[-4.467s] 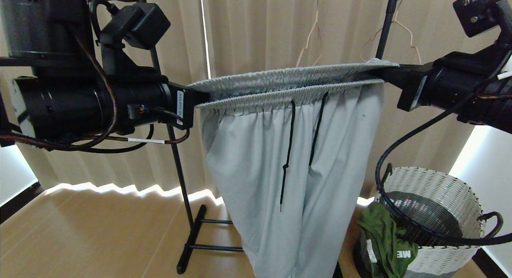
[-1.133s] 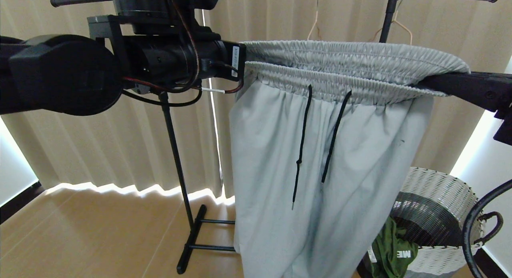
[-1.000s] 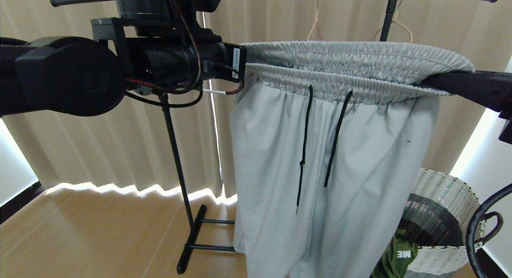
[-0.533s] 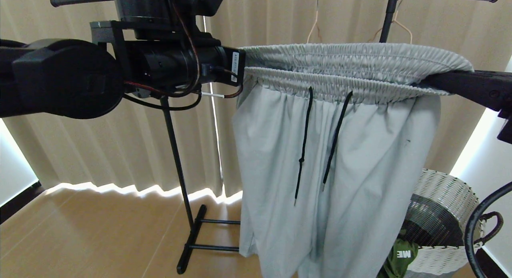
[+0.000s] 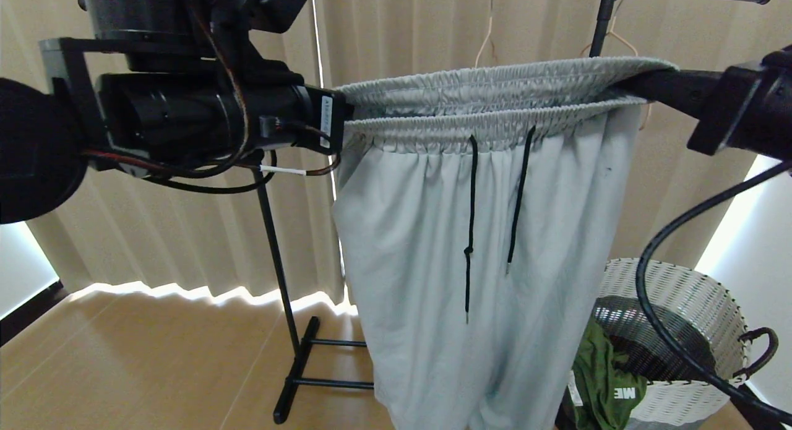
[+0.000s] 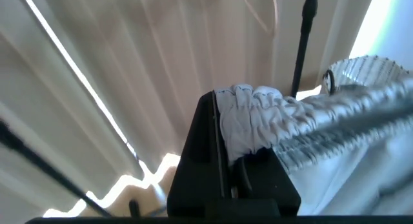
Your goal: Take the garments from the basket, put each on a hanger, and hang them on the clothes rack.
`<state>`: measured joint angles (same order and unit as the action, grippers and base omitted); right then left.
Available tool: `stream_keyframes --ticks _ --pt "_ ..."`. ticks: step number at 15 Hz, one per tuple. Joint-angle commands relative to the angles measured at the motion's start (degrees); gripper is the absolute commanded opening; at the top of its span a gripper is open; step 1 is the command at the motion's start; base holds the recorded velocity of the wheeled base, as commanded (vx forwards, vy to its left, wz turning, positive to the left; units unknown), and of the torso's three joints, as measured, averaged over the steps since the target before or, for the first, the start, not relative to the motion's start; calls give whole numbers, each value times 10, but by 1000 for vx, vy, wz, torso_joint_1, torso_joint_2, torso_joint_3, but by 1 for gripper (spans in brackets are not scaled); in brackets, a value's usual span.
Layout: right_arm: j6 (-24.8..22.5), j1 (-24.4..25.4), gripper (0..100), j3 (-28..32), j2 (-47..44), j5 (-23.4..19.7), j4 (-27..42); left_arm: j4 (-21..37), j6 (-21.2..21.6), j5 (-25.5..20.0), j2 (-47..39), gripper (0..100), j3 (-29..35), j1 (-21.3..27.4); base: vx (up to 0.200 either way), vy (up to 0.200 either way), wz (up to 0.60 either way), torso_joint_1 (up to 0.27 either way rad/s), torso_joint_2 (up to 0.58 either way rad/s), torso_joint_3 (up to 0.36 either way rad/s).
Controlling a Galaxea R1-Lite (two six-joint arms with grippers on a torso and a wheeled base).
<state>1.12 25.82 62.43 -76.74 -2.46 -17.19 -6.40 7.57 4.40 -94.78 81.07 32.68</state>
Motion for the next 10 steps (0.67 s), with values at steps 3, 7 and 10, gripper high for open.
stream_keyframes --ticks 3,7,10 --pt "0 -2 0 66 -104 -2 -51 2 2 -40 107 0 -91 8 0 0 0 0 0 0" --pt "0 -2 0 126 -153 -3 -54 54 1 -99 170 0 -126 46 0 0 0 0 0 0" --pt "1 -2 0 138 -173 -3 -54 69 0 -113 199 0 -141 79 0 0 0 0 0 0"
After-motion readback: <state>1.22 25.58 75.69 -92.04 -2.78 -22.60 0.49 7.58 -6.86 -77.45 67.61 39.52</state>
